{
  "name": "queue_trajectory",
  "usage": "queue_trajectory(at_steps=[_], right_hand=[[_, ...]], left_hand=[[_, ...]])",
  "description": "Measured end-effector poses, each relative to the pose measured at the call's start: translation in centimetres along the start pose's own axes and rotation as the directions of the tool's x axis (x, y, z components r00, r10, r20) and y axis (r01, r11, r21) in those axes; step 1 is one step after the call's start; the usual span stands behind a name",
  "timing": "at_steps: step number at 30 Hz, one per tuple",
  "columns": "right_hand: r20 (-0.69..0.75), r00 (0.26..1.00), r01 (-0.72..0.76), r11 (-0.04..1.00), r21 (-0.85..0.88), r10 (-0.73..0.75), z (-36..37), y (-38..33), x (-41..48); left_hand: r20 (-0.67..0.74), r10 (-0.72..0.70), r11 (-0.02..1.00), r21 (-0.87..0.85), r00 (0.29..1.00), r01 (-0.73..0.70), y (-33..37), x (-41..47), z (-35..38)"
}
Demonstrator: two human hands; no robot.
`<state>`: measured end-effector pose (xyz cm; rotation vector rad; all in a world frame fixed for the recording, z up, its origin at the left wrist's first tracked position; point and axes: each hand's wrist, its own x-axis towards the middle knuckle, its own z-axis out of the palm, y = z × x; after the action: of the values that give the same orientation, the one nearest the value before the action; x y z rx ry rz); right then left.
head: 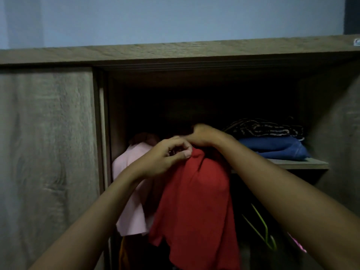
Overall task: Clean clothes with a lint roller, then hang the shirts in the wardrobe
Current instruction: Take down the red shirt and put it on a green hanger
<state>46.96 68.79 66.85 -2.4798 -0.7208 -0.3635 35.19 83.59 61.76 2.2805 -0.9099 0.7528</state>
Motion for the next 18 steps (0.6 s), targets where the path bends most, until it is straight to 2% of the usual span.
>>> queue_trajectory(at_steps=[2, 4, 5, 7, 10, 13, 16, 18], right_hand=[[0.044, 0.997, -0.046, 0.977, -0.207, 0.056, 1.5, 0.2, -0.2], [-0.051, 0.997, -0.066, 0.975, -0.213, 0.056, 1.8, 0.9, -0.3], [-0.109, 0.993, -0.066, 0.983, -0.174, 0.047, 1.7, 1.1, -0.4], [-0.205, 0.979, -0.039, 0.996, -0.083, 0.021, 1.2, 1.4, -1.4], [-0.348, 0.935, 0.077, 0.997, -0.001, -0.073, 0.4, 1.6, -4.3], [-0.479, 0.861, 0.228, 0.971, 0.065, -0.17, 0.2, 2.2, -8.0], [-0.579, 0.751, 0.407, 0.913, 0.029, -0.317, 1.4, 2.9, -12.1], [-0.583, 0.696, 0.514, 0.858, -0.002, -0.419, 2.8, 3.2, -14.6]], left_hand=[[0.062, -0.048, 0.995, -0.084, 0.997, 0.053, -0.3, -0.8, -0.2], [0.081, -0.113, 0.978, -0.17, 0.99, 0.125, -0.8, -1.3, -0.4], [0.043, -0.141, 0.973, -0.177, 0.989, 0.147, -1.1, -1.4, -0.6], [-0.119, -0.192, 0.978, -0.103, 0.974, 0.18, -1.7, -1.3, -1.0], [-0.353, -0.315, 0.948, -0.08, 0.881, 0.307, -2.2, -0.9, -1.2], [-0.453, -0.412, 0.91, -0.17, 0.79, 0.378, -2.1, -0.3, -0.7], [-0.398, -0.575, 0.818, -0.284, 0.714, 0.5, -1.8, 0.7, -0.2], [-0.284, -0.648, 0.76, -0.304, 0.706, 0.575, -1.4, 1.2, 0.1]])
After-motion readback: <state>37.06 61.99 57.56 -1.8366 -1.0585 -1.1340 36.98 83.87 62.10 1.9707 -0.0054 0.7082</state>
